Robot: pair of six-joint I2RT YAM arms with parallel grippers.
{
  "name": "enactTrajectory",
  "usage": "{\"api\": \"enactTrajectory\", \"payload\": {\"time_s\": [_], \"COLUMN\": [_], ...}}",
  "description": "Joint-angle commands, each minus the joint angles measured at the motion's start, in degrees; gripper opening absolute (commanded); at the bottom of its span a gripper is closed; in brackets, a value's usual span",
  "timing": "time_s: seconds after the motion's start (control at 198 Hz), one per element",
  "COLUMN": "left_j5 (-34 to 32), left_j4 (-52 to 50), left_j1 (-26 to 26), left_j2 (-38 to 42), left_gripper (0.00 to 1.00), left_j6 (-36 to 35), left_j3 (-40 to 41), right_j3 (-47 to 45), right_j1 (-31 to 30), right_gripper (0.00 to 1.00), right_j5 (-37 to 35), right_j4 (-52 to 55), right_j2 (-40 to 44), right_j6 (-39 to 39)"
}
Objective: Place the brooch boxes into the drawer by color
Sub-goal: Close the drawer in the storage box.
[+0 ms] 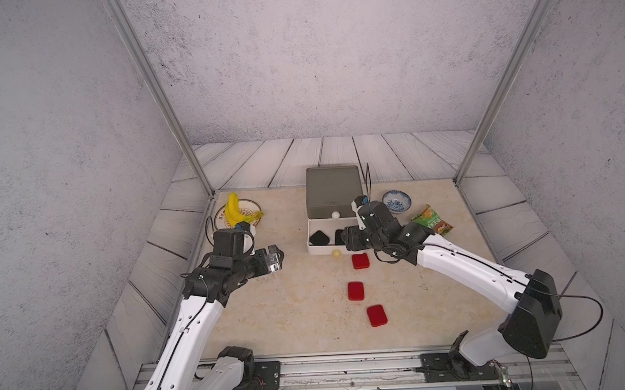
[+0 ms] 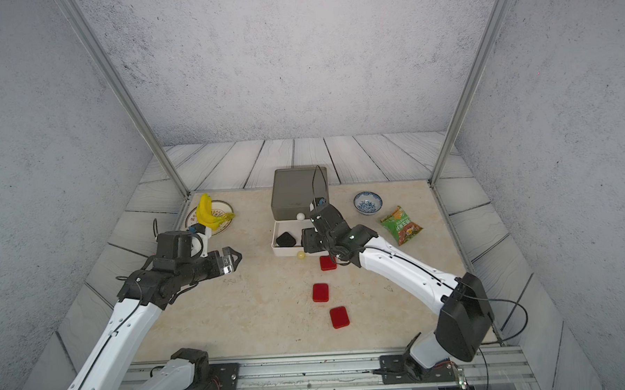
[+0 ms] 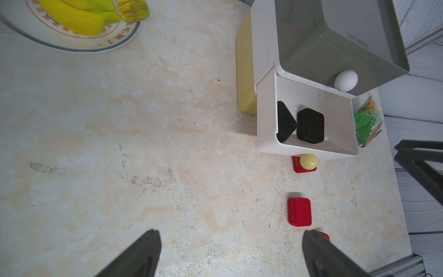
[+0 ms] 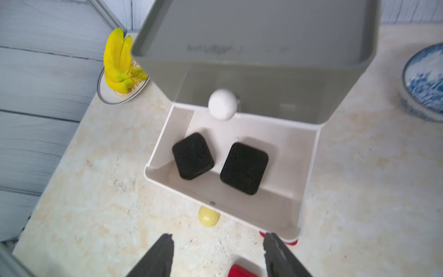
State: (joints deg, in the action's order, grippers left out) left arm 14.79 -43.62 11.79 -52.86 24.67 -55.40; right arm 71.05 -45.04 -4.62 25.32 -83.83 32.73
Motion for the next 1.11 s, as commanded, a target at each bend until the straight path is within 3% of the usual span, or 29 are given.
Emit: {"api": "enactTrajectory", "payload": {"time_s": [0.0, 0.076, 0.308, 0.837, 1.104], "left_j5": [0.07, 0.16, -0.08, -1.19, -1.49], "left_j4": [-0.82, -0.92, -1.73, -2.39, -2.18], "left_j1": [0.07, 0.07, 0.07, 0.07, 0.07], "left_j2": [0.72, 0.74, 1.64, 1.95, 1.75], "left_gripper": [0.98, 0.98, 0.98, 0.98, 0.98], "left_j6": [0.01, 0.20, 0.15, -0.67, -0.84], "left_j3": [-1.57, -1.66, -1.47, -0.82, -0.33], "right_j3": [-6.02, -9.51, -12.64, -11.46, -8.85], "right_j1": [-1.29, -1.56, -1.56, -1.46, -1.46], "right_gripper": [0.58, 0.64, 0.64, 0.57, 0.43], "right_j5": [6.21, 8.72, 9.57, 2.75, 1.90], "right_j4": [-6.35, -11.34, -20.39, -22.63, -22.33], "right_j2": [1.74, 1.83, -2.24, -9.77, -12.88], "right_j6": [8.96, 13.01, 17.57, 18.68, 18.76]}}
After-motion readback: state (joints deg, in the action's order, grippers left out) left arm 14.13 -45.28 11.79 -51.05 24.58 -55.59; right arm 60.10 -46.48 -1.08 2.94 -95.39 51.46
